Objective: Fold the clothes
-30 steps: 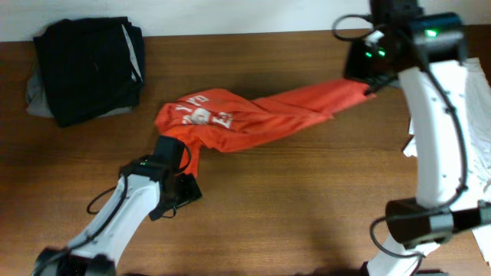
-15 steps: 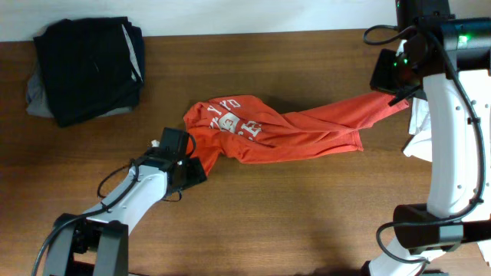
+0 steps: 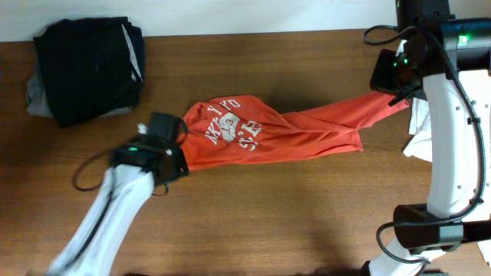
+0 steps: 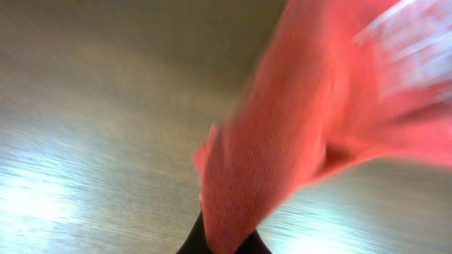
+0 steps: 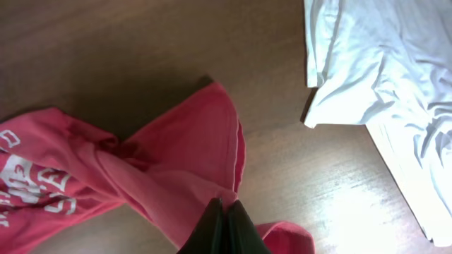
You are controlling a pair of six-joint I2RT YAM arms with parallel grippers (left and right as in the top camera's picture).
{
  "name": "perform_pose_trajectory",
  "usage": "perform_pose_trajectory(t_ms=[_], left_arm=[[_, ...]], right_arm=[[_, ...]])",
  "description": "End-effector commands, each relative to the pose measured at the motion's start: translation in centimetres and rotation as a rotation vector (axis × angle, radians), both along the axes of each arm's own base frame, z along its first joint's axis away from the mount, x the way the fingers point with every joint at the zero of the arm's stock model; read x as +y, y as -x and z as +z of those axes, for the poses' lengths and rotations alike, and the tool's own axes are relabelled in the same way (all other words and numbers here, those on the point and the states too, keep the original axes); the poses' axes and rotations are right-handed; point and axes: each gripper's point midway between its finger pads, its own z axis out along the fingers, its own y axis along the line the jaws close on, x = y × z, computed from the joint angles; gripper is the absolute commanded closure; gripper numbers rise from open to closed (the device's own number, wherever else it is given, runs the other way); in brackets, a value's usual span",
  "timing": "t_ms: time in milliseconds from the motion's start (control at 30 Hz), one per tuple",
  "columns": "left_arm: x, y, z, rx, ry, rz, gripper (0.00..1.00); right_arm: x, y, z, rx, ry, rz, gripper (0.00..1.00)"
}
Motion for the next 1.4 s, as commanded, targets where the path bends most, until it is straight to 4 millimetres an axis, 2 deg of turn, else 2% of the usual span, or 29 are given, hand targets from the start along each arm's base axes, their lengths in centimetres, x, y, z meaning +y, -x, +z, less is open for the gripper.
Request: perform_pose_trajectory(t_ms=[0, 100, 133, 167, 200, 233, 333, 467, 500, 567, 633, 700, 733, 767, 800, 833, 900, 1000, 1167, 1233, 1267, 1367], left_arm=[[0.6, 0.8, 14.6, -0.373, 0.067, 0.007, 0.99], [1.7, 5.2, 23.6, -0.631, 0.125, 0.012, 0.99], [2.0, 6.2, 24.8, -0.677, 0.132, 0.016, 0.99], [2.5, 8.2, 26.1, -0.739, 0.145, 0.018, 0.99], [2.7, 8.9, 26.2, -0.748, 0.147, 0.018, 0.99], [2.9, 9.7, 25.8, -0.731, 0.143, 0.018, 0.99], [3.0, 10.0, 23.0, -0.614, 0.115, 0.016, 0.99], [3.4, 8.7, 19.8, -0.504, 0.056, 0.042, 0.99], [4.2, 8.3, 19.3, -0.484, 0.016, 0.094, 0.99], [5.4, 7.3, 18.5, -0.449, -0.049, 0.167, 0.99], [5.7, 6.7, 18.0, -0.425, -0.076, 0.190, 0.99], [5.5, 6.0, 17.3, -0.390, -0.086, 0.191, 0.99], [5.5, 5.7, 16.9, -0.373, -0.091, 0.192, 0.99], [5.4, 5.3, 16.3, -0.347, -0.099, 0.189, 0.99], [5.3, 5.1, 16.0, -0.330, -0.105, 0.187, 0.99], [5.2, 4.8, 15.5, -0.309, -0.106, 0.183, 0.99], [4.8, 4.6, 14.8, -0.275, -0.098, 0.172, 0.99], [4.6, 5.0, 14.4, -0.245, -0.093, 0.163, 0.99], [4.6, 5.0, 14.3, -0.242, -0.094, 0.163, 0.98], [4.6, 5.0, 14.3, -0.242, -0.094, 0.163, 0.97], [4.6, 5.1, 14.3, -0.238, -0.096, 0.163, 0.95], [4.7, 5.4, 14.1, -0.224, -0.100, 0.162, 0.95]], right_arm=[[0.2, 0.3, 0.3, -0.006, -0.018, 0.004, 0.96], [0.4, 0.3, 0.3, -0.004, -0.031, 0.010, 0.94], [1.0, 0.3, 0.2, -0.001, -0.053, 0.040, 0.84], [1.6, 0.3, 0.1, 0.003, -0.083, 0.076, 0.41], [2.2, 0.3, 0.1, 0.004, -0.110, 0.093, 0.18], [3.0, 0.4, 0.1, 0.005, -0.148, 0.118, 0.02], [5.5, 0.6, 0.0, 0.015, -0.244, 0.239, 0.02], [9.0, 2.0, -2.5, 0.125, -0.281, 0.344, 0.02], [10.2, 2.8, -3.1, 0.154, -0.280, 0.365, 0.06], [11.8, 4.7, -1.9, 0.132, -0.265, 0.386, 0.07], [13.6, 7.4, 0.2, 0.076, -0.263, 0.468, 0.07], [15.2, 10.4, 0.3, 0.086, -0.256, 0.554, 0.01], [16.0, 12.8, -1.1, 0.142, -0.223, 0.611, 0.02], [16.5, 15.3, -3.8, 0.235, -0.190, 0.611, 0.02], [16.6, 16.0, -5.0, 0.269, -0.177, 0.595, 0.02], [17.7, 17.4, -8.6, 0.337, -0.159, 0.581, 0.00], [20.3, 18.6, -15.4, 0.391, -0.151, 0.559, 0.20], [22.7, 19.6, -22.7, 0.417, -0.155, 0.510, 0.28], [22.9, 19.4, -27.3, 0.479, -0.123, 0.416, 0.41], [22.8, 19.5, -28.7, 0.512, -0.096, 0.407, 0.42], [22.0, 19.4, -29.6, 0.528, -0.053, 0.377, 0.42], [21.3, 19.0, -30.5, 0.531, -0.011, 0.349, 0.43]])
